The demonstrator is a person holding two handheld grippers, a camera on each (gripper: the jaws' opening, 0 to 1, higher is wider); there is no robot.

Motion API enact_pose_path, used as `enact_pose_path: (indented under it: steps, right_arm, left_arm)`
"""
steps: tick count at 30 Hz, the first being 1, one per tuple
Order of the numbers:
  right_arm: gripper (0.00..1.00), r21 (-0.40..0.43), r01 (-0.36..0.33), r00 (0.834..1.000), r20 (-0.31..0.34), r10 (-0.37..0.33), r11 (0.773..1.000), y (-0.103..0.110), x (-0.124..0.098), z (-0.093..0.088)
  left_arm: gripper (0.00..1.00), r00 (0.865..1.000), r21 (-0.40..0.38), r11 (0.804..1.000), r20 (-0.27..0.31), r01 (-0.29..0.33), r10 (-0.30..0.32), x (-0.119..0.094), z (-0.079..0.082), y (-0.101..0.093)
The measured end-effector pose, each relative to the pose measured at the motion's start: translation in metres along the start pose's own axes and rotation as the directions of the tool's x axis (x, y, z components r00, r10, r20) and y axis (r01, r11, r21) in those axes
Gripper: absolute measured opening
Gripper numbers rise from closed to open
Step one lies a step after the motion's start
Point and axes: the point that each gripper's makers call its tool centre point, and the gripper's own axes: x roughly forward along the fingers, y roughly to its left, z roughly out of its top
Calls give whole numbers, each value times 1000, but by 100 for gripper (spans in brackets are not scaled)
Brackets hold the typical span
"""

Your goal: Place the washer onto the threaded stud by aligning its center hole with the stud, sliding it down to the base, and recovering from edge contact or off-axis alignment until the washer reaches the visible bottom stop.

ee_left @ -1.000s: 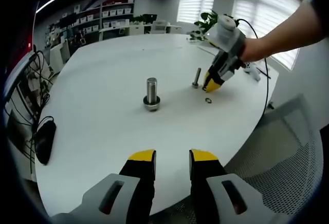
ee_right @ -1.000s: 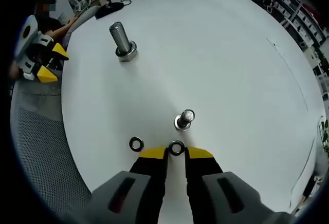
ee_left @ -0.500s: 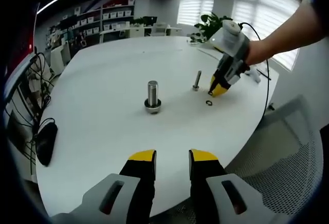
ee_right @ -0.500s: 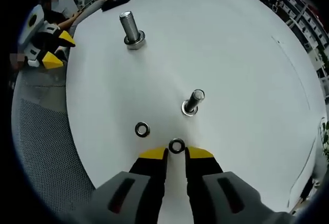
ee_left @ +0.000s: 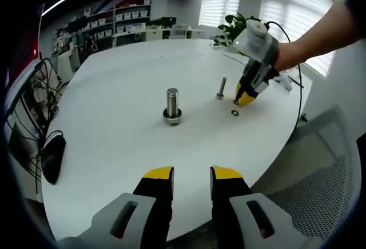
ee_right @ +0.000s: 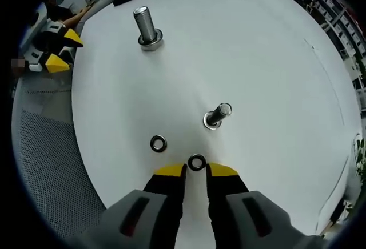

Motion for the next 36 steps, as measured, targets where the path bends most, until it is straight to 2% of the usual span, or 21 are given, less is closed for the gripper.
enact_pose_path:
  steps: [3, 8, 13, 18, 22, 29, 30, 31, 36]
  right_arm:
    - [17, 6, -2, 1000, 17, 2, 1000, -1, 1, 2]
    - [18, -7, -4, 999, 34, 4, 1000, 1, 0, 3]
    - [18, -20, -7, 1000, 4, 7, 1000, 1, 1, 5]
    - [16, -74, -7, 1000, -29, 5, 997, 2, 3, 5]
    - [16, -70, -23, 998, -51, 19, 997, 2, 1, 5]
    - [14, -70, -28, 999, -29, 26, 997, 2, 1, 5]
    - [15, -114, -14, 1000, -5, 14, 993, -2, 2, 10]
    - [15, -82, -19, 999, -27, 17, 996, 2, 0, 7]
    - [15, -102, -16, 999, -46, 11, 995, 3, 0, 6]
  left_arm:
    - [23, 1000, 33, 999, -7, 1, -1, 1, 0, -3]
    - [23, 1000, 4, 1000, -21, 5, -5, 1, -4, -1]
    - [23, 999, 12, 1000, -45, 5, -4, 3, -8, -3]
    - [23, 999, 9, 1000, -54, -4, 5, 3, -9, 0]
    - [23, 998, 23, 1000, -65, -16, 18, 3, -11, 0]
    - [24, 997, 8, 999, -61, -40, 41, 3, -10, 6]
    - [24, 997, 1, 999, -63, -41, 41, 3, -11, 6]
    - [25, 997, 1, 999, -65, -41, 40, 3, -12, 6]
    - [25, 997, 17, 999, -69, -37, 38, 3, -11, 4]
